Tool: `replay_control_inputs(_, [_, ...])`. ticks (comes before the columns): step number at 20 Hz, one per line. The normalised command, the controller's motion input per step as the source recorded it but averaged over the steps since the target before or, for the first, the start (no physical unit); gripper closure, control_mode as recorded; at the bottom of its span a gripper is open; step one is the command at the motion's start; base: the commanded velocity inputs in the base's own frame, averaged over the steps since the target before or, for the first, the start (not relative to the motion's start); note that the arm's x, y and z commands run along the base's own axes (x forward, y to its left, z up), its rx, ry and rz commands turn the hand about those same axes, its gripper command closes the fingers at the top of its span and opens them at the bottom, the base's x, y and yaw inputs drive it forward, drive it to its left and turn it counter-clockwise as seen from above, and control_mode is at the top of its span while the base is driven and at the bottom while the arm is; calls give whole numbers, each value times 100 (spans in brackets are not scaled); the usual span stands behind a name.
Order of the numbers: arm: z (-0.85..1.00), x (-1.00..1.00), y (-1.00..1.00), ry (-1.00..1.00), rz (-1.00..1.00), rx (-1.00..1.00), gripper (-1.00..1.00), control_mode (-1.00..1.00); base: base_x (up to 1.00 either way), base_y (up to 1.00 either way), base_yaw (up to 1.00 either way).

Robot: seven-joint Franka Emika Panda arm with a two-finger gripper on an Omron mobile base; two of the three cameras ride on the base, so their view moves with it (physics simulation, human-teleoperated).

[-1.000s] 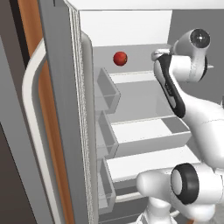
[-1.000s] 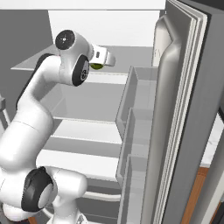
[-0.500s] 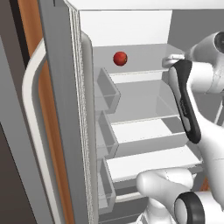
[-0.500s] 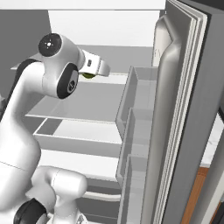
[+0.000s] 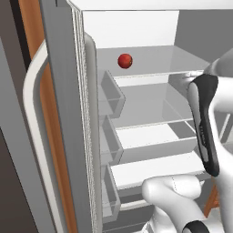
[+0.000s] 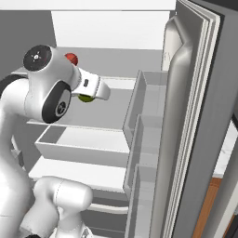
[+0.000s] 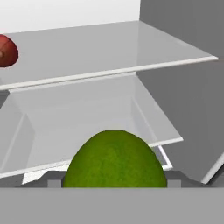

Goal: Gather the lime and onion from the fridge and place them on a tray on the dining counter. Then gather the chicken drumsticks from the fridge and place them on the other tray.

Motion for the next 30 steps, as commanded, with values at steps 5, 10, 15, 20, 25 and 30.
replay_control_inputs(5, [-28, -78, 2, 1, 0, 0, 100, -100, 0, 0, 0])
replay_control_inputs(10, [-5, -22, 1, 1, 0, 0, 100, -100, 0, 0, 0])
replay_control_inputs(15, [0, 0, 0, 0, 0, 0, 100, -100, 0, 0, 0])
replay_control_inputs(20, [0, -3, 0, 0, 0, 0, 100, 100, -19, 0, 0])
replay_control_inputs(25, [0, 0, 0, 0, 0, 0, 100, 100, -64, 0, 0])
replay_control_inputs(30, [0, 0, 0, 0, 0, 0, 100, 100, -85, 11, -8])
